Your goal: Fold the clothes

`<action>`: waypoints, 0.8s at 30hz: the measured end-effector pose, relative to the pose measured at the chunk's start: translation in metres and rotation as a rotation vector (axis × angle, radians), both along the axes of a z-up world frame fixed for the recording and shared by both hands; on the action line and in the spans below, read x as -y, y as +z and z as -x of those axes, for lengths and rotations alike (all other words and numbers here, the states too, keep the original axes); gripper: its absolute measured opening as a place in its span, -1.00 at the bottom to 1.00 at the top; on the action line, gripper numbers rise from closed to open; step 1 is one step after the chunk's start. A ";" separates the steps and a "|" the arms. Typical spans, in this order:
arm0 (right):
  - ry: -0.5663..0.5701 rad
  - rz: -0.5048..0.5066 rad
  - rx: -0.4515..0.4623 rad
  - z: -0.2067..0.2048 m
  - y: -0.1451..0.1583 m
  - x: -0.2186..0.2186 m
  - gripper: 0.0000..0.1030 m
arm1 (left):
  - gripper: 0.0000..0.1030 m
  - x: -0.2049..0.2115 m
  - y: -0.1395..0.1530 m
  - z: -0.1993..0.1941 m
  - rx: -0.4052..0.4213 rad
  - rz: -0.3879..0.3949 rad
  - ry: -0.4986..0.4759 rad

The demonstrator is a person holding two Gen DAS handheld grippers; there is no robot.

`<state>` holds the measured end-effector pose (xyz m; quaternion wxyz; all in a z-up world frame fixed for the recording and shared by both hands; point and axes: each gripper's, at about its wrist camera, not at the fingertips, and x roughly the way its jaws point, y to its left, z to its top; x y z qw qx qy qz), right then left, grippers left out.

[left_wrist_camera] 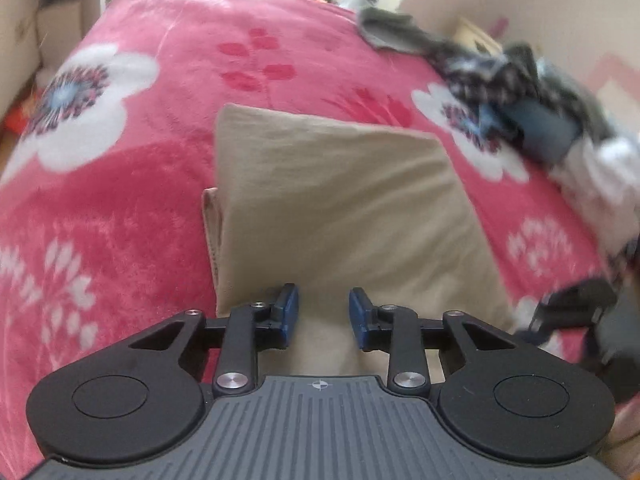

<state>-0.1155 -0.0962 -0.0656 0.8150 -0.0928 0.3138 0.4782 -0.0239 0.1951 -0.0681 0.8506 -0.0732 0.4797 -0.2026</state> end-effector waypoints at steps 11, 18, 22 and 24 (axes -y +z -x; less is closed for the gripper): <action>-0.093 -0.044 0.016 -0.041 0.028 0.015 -0.59 | -0.29 0.033 0.015 -0.059 0.143 -0.094 0.029; -0.138 -0.024 0.023 -0.065 0.028 0.019 -0.61 | -0.30 0.016 -0.011 -0.080 0.127 -0.006 0.164; -0.175 -0.022 0.013 -0.081 0.027 0.022 -0.61 | -0.29 0.012 -0.014 -0.082 0.122 0.018 0.183; -0.206 -0.032 -0.010 -0.092 0.026 0.024 -0.61 | -0.29 0.011 -0.015 -0.081 0.127 0.023 0.190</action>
